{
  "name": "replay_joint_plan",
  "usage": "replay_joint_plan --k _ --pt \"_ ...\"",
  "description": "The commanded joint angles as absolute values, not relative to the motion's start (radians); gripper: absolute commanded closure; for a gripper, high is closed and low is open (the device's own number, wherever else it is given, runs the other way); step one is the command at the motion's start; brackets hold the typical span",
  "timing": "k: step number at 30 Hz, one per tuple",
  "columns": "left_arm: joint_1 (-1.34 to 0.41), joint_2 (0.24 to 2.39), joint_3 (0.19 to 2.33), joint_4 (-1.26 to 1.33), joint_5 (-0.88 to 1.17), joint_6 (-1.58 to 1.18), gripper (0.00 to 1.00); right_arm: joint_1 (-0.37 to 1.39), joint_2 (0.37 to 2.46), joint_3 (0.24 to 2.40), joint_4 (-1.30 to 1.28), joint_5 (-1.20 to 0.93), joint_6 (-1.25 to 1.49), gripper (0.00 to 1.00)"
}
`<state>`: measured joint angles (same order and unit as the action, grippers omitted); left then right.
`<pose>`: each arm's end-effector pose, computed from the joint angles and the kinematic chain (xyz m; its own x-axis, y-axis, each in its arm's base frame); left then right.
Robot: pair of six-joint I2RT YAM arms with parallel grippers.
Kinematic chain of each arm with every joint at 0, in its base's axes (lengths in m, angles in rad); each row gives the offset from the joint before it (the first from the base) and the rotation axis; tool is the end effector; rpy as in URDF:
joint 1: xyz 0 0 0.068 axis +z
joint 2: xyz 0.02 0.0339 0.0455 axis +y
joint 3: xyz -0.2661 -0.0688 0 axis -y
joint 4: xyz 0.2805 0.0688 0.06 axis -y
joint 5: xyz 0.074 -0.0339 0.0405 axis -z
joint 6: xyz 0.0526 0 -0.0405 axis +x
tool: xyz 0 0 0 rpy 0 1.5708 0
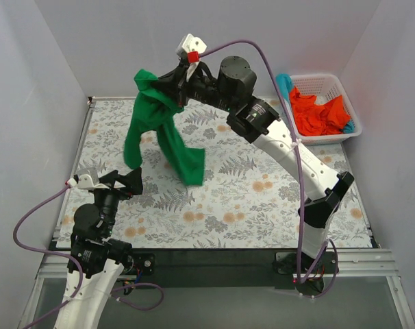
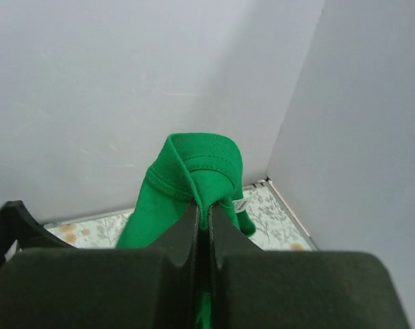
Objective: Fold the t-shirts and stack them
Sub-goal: Move the tshirt to the center of the board
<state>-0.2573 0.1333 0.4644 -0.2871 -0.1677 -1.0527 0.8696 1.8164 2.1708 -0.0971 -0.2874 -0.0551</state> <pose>0.1258 -0.0240 0.3023 -0.0568 -0.8708 -0.4884 0.0813 0.4835 -0.8716 0.2772 0.3514 0.5569 0.2140 0.1716 -0.9616 -0.8992 0.4193 -0.1253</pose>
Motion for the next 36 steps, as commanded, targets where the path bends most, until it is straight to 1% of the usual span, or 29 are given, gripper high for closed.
replay_joint_plan --k 1,3,4,6,7,8,9,10,11,12,13,15,17,20,23,25,26,28,29,31,33,34,36 --pt "-0.256 0.129 0.462 -0.285 -0.172 -1.049 0.07 0.867 1.789 2.162 0.087 -0.344 -0.008 0.99" --pt "-0.256 0.129 0.465 -0.290 -0.173 -1.049 0.07 0.868 1.731 2.052 0.107 -0.266 -0.026 0.99" --pt "-0.256 0.129 0.465 -0.290 -0.173 -1.049 0.07 0.867 1.701 1.913 0.123 -0.227 -0.035 0.99" --pt "-0.255 0.129 0.463 -0.288 -0.172 -1.051 0.07 0.848 1.614 1.749 0.161 -0.102 -0.041 0.99" --pt "-0.255 0.130 0.465 -0.288 -0.172 -1.052 0.07 0.839 1.582 1.582 0.175 -0.059 -0.034 0.99" --pt "-0.256 0.132 0.463 -0.288 -0.170 -1.052 0.07 0.825 1.548 1.498 0.205 0.050 -0.008 0.99" --pt "-0.255 0.135 0.462 -0.288 -0.169 -1.054 0.07 0.783 1.487 1.335 0.212 0.098 0.038 0.99" --pt "-0.256 0.137 0.462 -0.284 -0.166 -1.052 0.07 0.723 1.436 1.260 0.219 0.141 0.099 0.99" --pt "-0.256 0.143 0.456 -0.279 -0.155 -1.051 0.07 0.689 1.418 1.127 0.215 0.149 0.139 0.97" --pt "-0.256 0.146 0.453 -0.267 -0.141 -1.052 0.07 0.613 1.386 1.070 0.209 0.135 0.211 0.98" --pt "-0.258 0.158 0.449 -0.264 -0.135 -1.049 0.07 0.579 1.372 0.974 0.209 0.097 0.231 0.99" --pt "-0.261 0.179 0.440 -0.239 -0.097 -1.048 0.07 0.513 1.348 0.912 0.199 0.008 0.236 0.99" --pt "-0.262 0.205 0.439 -0.232 -0.043 -1.048 0.07 0.500 1.312 0.913 0.183 -0.021 0.198 0.99" --pt "-0.262 0.259 0.465 -0.232 -0.009 -1.081 0.07 0.499 1.298 1.030 0.094 -0.037 0.115 0.99" --pt "-0.262 0.316 0.520 -0.232 -0.005 -1.095 0.07 0.512 1.313 1.323 0.009 -0.099 0.075 0.99" --pt "-0.265 0.331 0.560 -0.233 -0.009 -1.100 0.07 0.554 1.316 1.428 0.005 -0.126 0.077 0.99" --pt "-0.267 0.340 0.586 -0.236 -0.018 -1.103 0.07 0.596 1.328 1.481 0.005 -0.141 0.075 0.99" --pt "-0.267 0.350 0.626 -0.247 -0.020 -1.098 0.07 0.704 1.373 1.535 0.008 -0.163 0.084 0.99" --pt "-0.270 0.351 0.647 -0.250 -0.028 -1.097 0.07 0.730 1.388 1.552 0.009 -0.161 0.089 0.99" --pt "-0.273 0.345 0.676 -0.273 -0.061 -1.098 0.07 0.834 1.468 1.551 0.041 -0.153 0.132 0.99" --pt "-0.273 0.341 0.680 -0.287 -0.072 -1.101 0.07 0.888 1.518 1.539 0.049 -0.132 0.156 0.99" --pt "-0.273 0.336 0.678 -0.291 -0.089 -1.103 0.07 0.914 1.544 1.529 0.067 -0.118 0.170 0.95" --pt "-0.272 0.333 0.670 -0.308 -0.101 -1.124 0.07 0.983 1.632 1.526 0.068 -0.126 0.195 0.85"
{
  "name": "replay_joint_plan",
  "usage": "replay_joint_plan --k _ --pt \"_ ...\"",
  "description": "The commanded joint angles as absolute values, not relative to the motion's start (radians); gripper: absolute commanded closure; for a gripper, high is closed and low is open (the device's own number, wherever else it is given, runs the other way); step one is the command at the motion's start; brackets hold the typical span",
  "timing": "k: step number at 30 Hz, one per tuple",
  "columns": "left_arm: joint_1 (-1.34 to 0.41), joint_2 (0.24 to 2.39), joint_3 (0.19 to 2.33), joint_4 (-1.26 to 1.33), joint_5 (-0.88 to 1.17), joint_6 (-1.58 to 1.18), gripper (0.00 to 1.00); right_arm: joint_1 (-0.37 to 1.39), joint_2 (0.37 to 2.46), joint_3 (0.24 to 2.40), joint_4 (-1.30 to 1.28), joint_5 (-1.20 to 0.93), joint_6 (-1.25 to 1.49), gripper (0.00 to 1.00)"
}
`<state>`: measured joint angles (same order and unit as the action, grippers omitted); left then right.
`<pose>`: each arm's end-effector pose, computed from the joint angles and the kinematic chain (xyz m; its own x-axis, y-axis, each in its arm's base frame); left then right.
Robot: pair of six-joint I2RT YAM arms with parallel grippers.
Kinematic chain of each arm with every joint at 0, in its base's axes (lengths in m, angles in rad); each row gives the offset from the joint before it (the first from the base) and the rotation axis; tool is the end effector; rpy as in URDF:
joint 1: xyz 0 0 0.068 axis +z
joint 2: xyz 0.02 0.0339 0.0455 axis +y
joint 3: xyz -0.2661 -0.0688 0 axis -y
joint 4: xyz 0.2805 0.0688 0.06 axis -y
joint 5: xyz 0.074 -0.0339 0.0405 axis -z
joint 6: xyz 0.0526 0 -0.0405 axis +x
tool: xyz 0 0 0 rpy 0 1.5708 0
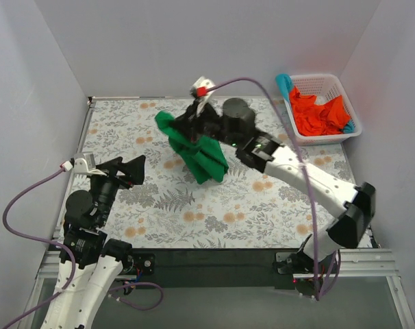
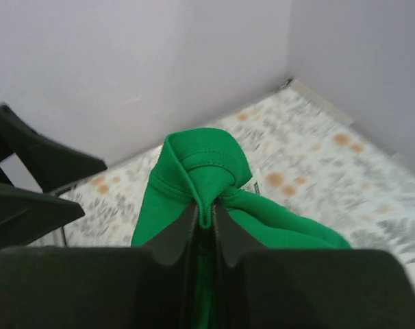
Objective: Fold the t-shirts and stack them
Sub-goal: Move the tshirt to the center of the board
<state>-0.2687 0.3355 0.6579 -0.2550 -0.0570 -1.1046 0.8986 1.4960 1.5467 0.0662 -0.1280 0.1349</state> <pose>0.1377 -0.0348 0.3554 -0.1586 -0.8813 -0.4450 0.1525 0.4235 -0.8930 0.2454 0.3191 0.4677 -0.0430 0.1602 -0.9862 -0.8570 0.5014 0.1188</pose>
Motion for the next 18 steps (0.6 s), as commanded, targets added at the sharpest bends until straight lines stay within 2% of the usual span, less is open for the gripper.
replay_joint_plan --k 1,3,4,7,11,18 --pt "-0.273 0.333 0.661 -0.317 -0.107 -1.135 0.07 1.002 1.658 1.532 0.049 -0.138 0.199 0.70" --pt "-0.273 0.336 0.657 -0.350 -0.109 -1.166 0.07 1.035 1.712 1.561 0.008 -0.166 0.195 0.57" --pt "-0.272 0.336 0.650 -0.362 -0.115 -1.178 0.07 1.040 1.720 1.566 -0.049 -0.158 0.178 0.47" --pt "-0.273 0.347 0.641 -0.409 -0.129 -1.212 0.07 1.025 1.684 1.510 -0.106 -0.033 0.120 0.38" --pt "-0.273 0.409 0.609 -0.466 -0.112 -1.285 0.07 0.886 1.568 1.327 -0.132 0.063 0.103 0.37" --pt "-0.273 0.691 0.569 -0.505 -0.097 -1.495 0.06 0.556 1.543 1.054 -0.104 -0.124 0.181 0.37"
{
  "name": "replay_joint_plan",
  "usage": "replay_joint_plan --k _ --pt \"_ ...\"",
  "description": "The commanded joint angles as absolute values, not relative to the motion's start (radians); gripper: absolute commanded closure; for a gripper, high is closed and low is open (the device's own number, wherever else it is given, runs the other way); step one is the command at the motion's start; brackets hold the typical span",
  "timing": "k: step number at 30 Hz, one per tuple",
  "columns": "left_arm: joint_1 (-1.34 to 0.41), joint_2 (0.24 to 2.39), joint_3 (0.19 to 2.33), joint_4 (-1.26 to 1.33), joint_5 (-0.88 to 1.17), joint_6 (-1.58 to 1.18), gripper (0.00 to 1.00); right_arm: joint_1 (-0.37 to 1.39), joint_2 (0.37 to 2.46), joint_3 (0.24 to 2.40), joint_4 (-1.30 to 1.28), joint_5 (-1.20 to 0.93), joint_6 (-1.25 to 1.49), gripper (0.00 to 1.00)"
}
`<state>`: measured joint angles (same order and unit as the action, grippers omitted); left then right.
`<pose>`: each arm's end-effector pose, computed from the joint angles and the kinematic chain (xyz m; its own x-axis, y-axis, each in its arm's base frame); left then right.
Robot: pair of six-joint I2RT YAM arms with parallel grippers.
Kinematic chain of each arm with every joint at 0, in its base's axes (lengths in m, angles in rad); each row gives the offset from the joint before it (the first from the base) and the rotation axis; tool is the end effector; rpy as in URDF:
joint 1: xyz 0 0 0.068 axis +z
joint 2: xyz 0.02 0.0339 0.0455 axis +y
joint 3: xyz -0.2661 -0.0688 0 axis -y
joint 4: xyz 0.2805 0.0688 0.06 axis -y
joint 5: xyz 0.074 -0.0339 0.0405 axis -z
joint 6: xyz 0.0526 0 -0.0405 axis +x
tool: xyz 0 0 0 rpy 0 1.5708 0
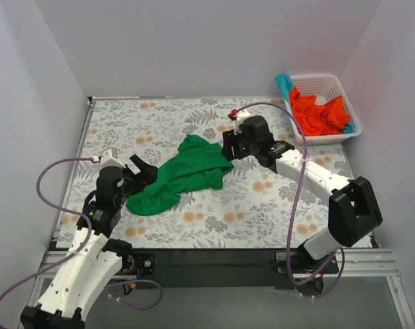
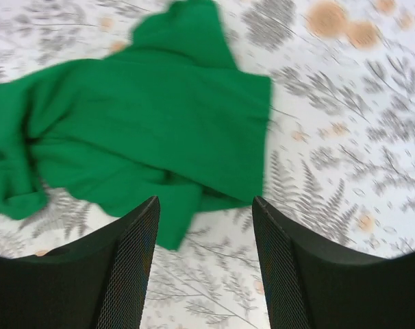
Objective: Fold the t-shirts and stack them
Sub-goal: Move the tshirt to the center of the board, then flatten the tshirt out
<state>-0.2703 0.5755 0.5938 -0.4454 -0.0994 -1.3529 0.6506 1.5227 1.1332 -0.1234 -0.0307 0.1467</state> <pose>0.1856 -0.0460 0.2711 -0.2607 -0.9359 -0.2369 -0.3511 0.3205 -0.8798 0.3171 0.2434 0.2662 -0.4779 -0.1801 -0.8598 -0.5629 0.8142 0.1423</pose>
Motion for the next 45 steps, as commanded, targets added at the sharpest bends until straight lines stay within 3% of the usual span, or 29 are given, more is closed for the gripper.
replay_joint_plan --k 1,9,19,23,26,27,28,30,40,45 --pt "-0.273 0.692 0.568 -0.505 -0.104 -1.496 0.06 0.555 1.543 1.054 -0.091 -0.124 0.193 0.37" --pt "-0.273 0.868 0.509 -0.512 -0.204 -1.704 0.04 0.453 1.706 0.997 0.060 -0.301 0.250 0.39" --pt "-0.273 1.006 0.446 -0.425 -0.170 -1.718 0.05 0.451 1.881 1.058 0.121 -0.340 0.241 0.42" --pt "-0.273 1.051 0.437 -0.400 -0.152 -1.710 0.15 0.449 1.902 1.069 0.132 -0.368 0.238 0.47" --pt "-0.272 1.077 0.423 -0.377 -0.149 -1.712 0.40 0.451 1.913 1.086 0.132 -0.385 0.226 0.63" --pt "-0.273 1.083 0.423 -0.374 -0.155 -1.715 0.50 0.449 1.911 1.091 0.130 -0.385 0.219 0.71" --pt "-0.273 1.085 0.429 -0.373 -0.178 -1.715 0.75 0.451 1.902 1.095 0.129 -0.384 0.213 0.88" --pt "-0.272 1.089 0.461 -0.373 -0.236 -1.700 1.00 0.449 1.881 1.106 0.123 -0.348 0.187 0.99" --pt "-0.241 1.042 0.882 -0.522 -0.589 -1.417 1.00 0.436 1.518 1.319 -0.184 0.208 -0.124 0.99" --pt "-0.241 1.003 1.127 -0.548 -0.637 -1.249 1.00 0.436 1.332 1.359 -0.221 0.301 -0.224 0.99"
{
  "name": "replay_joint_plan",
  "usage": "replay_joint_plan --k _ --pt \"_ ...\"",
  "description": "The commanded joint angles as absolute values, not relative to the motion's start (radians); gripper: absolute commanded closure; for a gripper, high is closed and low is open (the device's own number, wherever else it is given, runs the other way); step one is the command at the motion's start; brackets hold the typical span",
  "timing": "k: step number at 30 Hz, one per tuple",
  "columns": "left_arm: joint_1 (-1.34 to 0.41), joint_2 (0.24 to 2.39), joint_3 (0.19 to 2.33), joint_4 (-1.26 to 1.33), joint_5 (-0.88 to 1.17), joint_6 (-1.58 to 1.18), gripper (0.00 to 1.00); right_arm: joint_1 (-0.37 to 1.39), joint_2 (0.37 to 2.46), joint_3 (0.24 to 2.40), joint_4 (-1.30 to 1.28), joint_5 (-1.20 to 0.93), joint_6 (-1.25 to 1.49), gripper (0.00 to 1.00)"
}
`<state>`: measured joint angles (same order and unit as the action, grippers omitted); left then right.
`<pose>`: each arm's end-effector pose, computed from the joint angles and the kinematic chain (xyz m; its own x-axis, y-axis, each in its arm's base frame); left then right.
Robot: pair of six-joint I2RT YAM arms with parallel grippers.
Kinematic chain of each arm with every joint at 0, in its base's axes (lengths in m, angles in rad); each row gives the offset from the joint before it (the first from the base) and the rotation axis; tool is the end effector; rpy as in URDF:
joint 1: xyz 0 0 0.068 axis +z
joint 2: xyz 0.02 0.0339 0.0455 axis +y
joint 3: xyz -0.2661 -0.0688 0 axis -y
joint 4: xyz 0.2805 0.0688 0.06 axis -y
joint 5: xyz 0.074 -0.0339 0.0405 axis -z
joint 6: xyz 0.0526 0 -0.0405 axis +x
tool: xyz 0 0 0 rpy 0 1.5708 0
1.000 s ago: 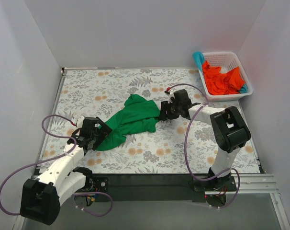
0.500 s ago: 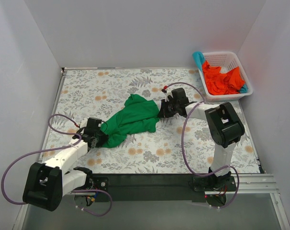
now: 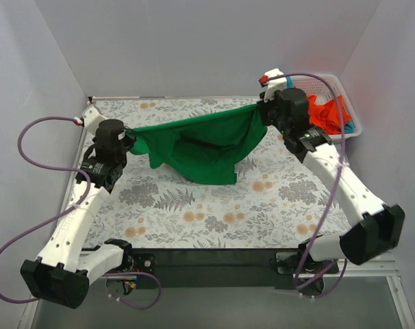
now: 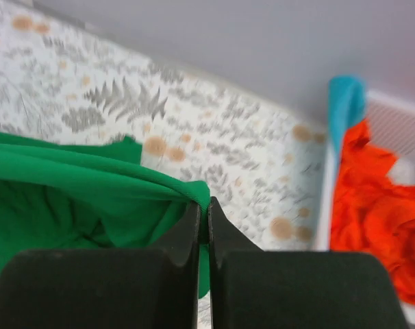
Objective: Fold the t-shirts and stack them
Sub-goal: Flatten the tshirt out
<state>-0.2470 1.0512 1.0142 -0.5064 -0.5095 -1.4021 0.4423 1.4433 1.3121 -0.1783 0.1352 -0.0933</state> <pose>0.2710 -0.0419 0.3321 0.1045 -0.9139 -0.3923 -0.5264 0.2839 -0.8015 0.3575 0.1615 0.3618 -0.2454 -0.2184 -0.9445 -0.3324 0.9342 -0.1296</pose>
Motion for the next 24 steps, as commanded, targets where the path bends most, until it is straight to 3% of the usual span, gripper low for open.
replay_joint_plan --k 1,13,20,24 --pt "-0.241 0.979 1.153 -0.557 -0.634 -1.209 1.00 0.436 1.271 1.356 -0.221 0.317 -0.238 0.99" --pt "-0.241 0.862 1.335 -0.588 -0.612 -1.046 1.00 0.437 1.002 1.305 -0.233 0.318 -0.371 0.99" --pt "-0.241 1.024 1.157 -0.402 -0.525 -0.982 1.00 0.436 1.146 1.299 -0.227 0.290 -0.423 0.99" --pt "-0.235 1.228 1.089 -0.302 -0.494 -1.012 1.00 0.423 1.290 1.249 -0.154 0.328 -0.425 0.99"
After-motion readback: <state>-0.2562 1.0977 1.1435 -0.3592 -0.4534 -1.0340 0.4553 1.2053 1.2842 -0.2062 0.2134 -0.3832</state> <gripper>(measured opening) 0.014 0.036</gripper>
